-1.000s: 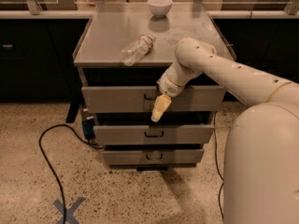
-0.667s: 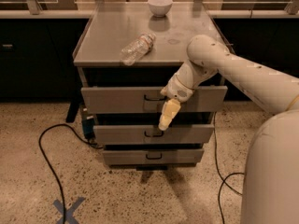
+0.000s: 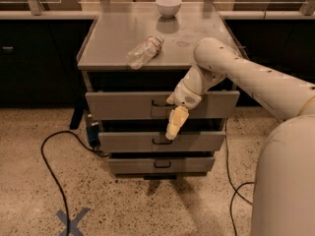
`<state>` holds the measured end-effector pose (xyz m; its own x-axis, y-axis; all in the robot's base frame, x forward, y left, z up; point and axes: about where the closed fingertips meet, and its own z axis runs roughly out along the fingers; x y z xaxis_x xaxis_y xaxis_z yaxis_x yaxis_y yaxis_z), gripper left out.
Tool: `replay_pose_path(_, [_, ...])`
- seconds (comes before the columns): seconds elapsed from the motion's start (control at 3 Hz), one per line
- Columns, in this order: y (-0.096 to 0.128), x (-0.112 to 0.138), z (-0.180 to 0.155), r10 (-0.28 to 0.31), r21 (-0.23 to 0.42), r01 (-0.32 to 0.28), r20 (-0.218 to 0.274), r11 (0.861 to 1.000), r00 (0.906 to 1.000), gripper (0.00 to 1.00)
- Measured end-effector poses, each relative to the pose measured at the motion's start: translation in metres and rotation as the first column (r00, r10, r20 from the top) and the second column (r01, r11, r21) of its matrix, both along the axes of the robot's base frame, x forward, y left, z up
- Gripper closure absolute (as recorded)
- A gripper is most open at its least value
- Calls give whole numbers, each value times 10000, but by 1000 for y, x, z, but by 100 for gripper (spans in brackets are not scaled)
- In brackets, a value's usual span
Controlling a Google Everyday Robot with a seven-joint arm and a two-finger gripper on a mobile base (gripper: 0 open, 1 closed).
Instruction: Open top drawer
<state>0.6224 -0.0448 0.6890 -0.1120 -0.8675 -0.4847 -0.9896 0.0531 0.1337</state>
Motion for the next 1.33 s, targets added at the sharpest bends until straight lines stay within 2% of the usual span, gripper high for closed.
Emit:
replay_pose_path(0.33, [0, 22, 15, 84, -307, -47, 1222, 9995, 9925, 0])
replay_pose_path(0.67, [3, 56, 33, 130, -519, 7, 2646, 9987, 9643, 0])
replay_pose_path(1.0, [2, 86, 32, 137, -681, 90, 3255, 9976, 9454, 0])
replay_pose_path(1.33, [-1, 113, 9, -60, -809, 340, 3236, 9961, 9462, 0])
